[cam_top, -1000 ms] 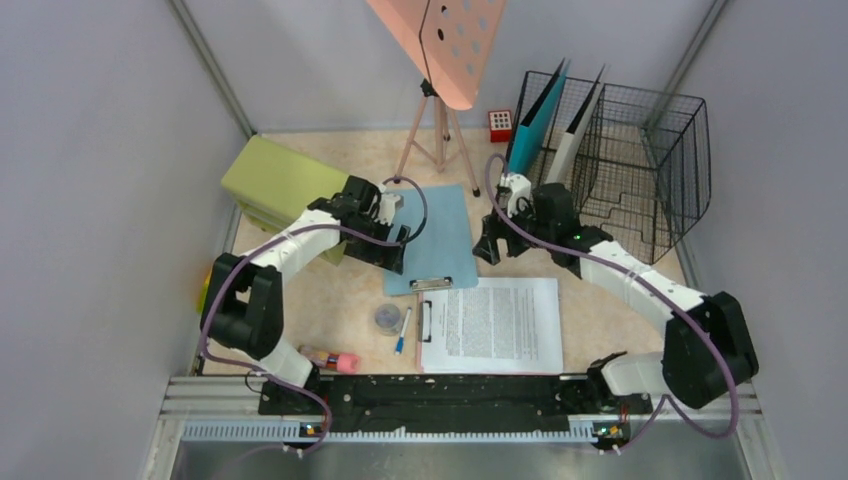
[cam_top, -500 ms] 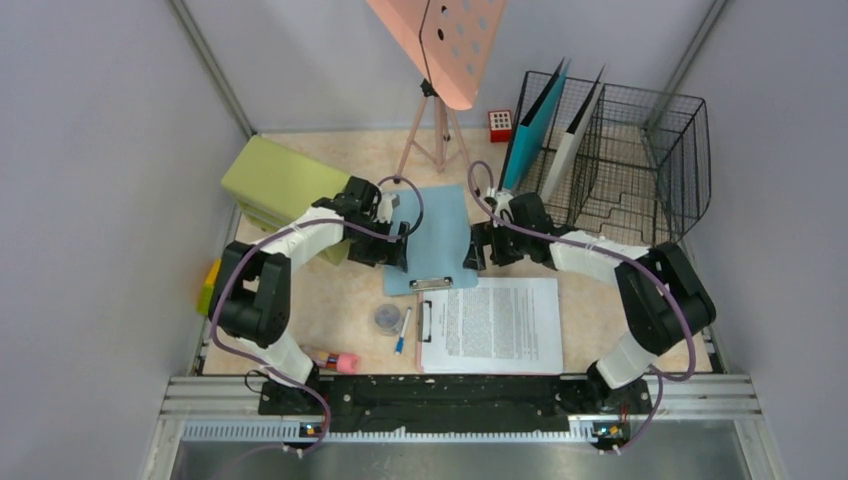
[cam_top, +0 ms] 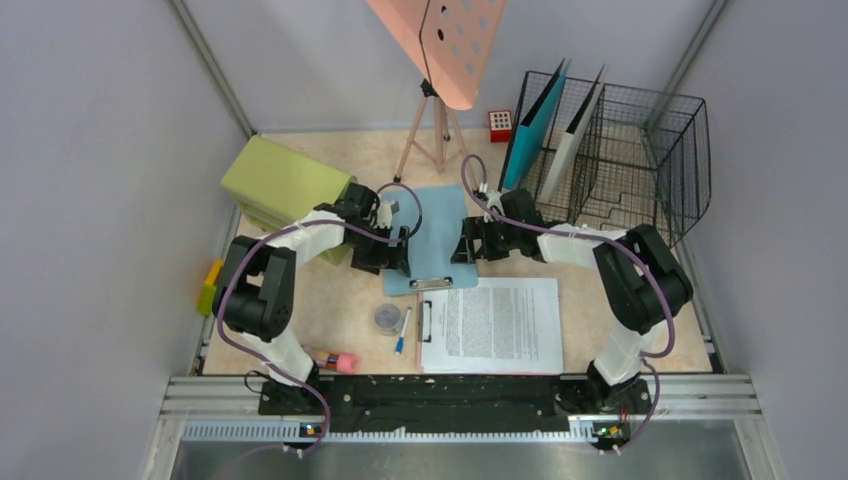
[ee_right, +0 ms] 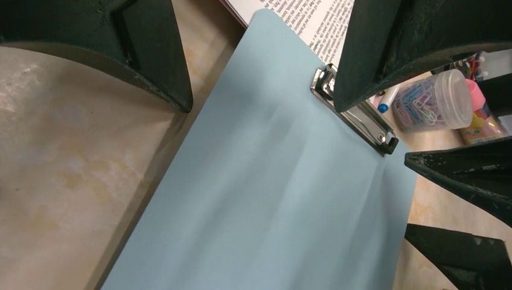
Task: Organize the desk
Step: Pick up the folder from the center of the board.
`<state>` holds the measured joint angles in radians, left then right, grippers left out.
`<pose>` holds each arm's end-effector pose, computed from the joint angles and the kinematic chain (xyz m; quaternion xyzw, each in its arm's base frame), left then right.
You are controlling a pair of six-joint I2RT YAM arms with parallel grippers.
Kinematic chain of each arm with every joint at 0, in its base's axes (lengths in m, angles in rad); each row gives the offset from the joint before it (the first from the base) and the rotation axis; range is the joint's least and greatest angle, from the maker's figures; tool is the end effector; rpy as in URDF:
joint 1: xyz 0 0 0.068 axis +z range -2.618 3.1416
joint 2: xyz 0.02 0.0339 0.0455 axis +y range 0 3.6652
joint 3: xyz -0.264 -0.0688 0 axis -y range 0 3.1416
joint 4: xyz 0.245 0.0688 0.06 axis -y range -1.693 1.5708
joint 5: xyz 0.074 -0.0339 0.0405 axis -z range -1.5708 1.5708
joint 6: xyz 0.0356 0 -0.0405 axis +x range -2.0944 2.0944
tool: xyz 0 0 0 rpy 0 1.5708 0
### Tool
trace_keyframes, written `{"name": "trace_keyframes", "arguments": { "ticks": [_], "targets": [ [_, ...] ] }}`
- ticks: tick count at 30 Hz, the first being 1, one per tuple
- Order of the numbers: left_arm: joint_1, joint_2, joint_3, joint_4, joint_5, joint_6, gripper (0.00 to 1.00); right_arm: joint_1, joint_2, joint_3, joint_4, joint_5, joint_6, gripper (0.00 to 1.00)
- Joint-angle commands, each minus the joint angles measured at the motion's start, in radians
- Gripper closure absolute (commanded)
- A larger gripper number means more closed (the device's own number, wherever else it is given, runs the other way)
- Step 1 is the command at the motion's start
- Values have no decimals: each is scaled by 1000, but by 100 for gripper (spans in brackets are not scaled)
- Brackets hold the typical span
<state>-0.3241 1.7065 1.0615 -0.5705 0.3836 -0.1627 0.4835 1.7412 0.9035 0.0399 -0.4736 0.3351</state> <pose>0.3036 -0.1161 0.1754 0.1115 0.9604 -0.2239 0.1231 0.2998 0.1757 0.1561 -0.1549 0.8914 0.3452 0.2497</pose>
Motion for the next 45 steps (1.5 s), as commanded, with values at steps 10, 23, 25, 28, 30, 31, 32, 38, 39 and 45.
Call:
{"name": "trace_keyframes", "arguments": {
  "ticks": [10,23,25,28,30,31,32,38,39,45],
  "targets": [
    [3,-5,-61,83,120,-18,2,-9,39,51,139,-203,163,17],
    [3,-10,-61,82,150,-7,1,-59,-46,29,329,-356,317,31],
    [3,-16,-61,81,153,-3,1,-70,-54,19,357,-373,333,37],
    [4,-22,-60,79,160,2,2,-78,-64,1,399,-394,357,46],
    [4,-27,-59,78,164,6,1,-78,-68,-4,412,-403,368,52],
    [4,-30,-58,75,165,7,2,-78,-69,-5,415,-406,371,56],
    [3,-32,-57,74,167,10,2,-78,-68,-3,412,-405,371,60],
    [3,-38,-54,74,174,14,2,-72,-57,13,363,-384,343,66],
    [3,-37,-54,73,175,14,2,-66,-55,14,359,-383,340,66],
    [3,-31,-53,73,184,17,2,-17,-33,35,312,-359,303,66]
  ]
}}
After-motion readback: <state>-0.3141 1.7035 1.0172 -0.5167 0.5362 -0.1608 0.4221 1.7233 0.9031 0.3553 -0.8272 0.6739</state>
